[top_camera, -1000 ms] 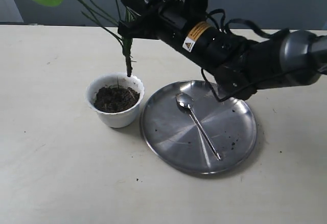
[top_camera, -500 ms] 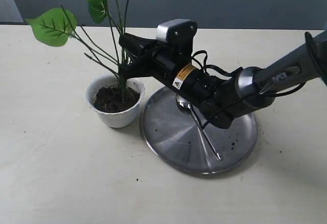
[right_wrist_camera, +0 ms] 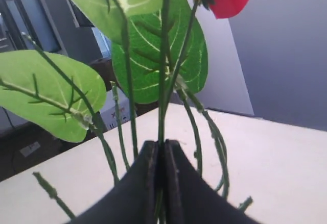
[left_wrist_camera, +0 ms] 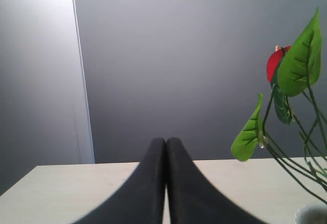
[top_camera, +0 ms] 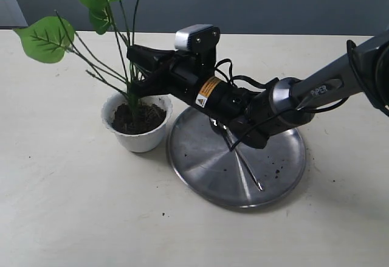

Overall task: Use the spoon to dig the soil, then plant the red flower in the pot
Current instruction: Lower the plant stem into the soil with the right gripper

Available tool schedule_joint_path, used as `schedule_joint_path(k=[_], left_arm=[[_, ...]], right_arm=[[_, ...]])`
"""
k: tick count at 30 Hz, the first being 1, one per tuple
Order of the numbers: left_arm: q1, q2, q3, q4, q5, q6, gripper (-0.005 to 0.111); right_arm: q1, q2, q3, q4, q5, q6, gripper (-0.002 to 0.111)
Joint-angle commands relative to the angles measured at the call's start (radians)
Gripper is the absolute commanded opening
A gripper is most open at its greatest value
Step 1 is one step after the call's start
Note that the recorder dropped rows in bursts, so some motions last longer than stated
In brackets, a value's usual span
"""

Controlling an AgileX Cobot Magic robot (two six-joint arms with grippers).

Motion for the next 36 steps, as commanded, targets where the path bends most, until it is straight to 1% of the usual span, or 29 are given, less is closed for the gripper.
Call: schedule_joint_path(k=[1,6,11,13,17,29,36], left_arm=[[-0.007,-0.002,-0.004,-0.007,-0.011,-0.007,0.0],[-0.007,-0.002,-0.004,-0.007,-0.011,-0.007,0.0],[-0.007,-0.002,-0.004,-0.007,-0.011,-0.007,0.0],[-0.007,-0.002,-0.004,-0.007,-0.011,-0.007,0.0],[-0.007,-0.002,-0.004,-0.007,-0.011,-0.007,0.0],[-0.007,-0.002,-0.004,-0.007,-0.011,-0.007,0.0],[-0.007,-0.002,-0.004,-0.007,-0.011,-0.007,0.0]], right_arm=[[0.009,-0.003,-0.004,-0.085,0.114,0.001,-0.001],[0.009,-0.003,-0.004,-0.106,0.117,0.003,-0.001],[0.009,-0.003,-0.004,-0.128,0.184,0.018,-0.001],[0.009,-0.003,-0.004,-0.15,0.215,0.054,-0.001],[0.009,-0.003,-0.004,-0.176,0.218,0.086,-0.001],[0.009,-0.003,-0.004,-0.176,0.22,0.118,-0.001],[0.009,-0.012,-0.004,-0.206,0.277,0.139,-0.001]])
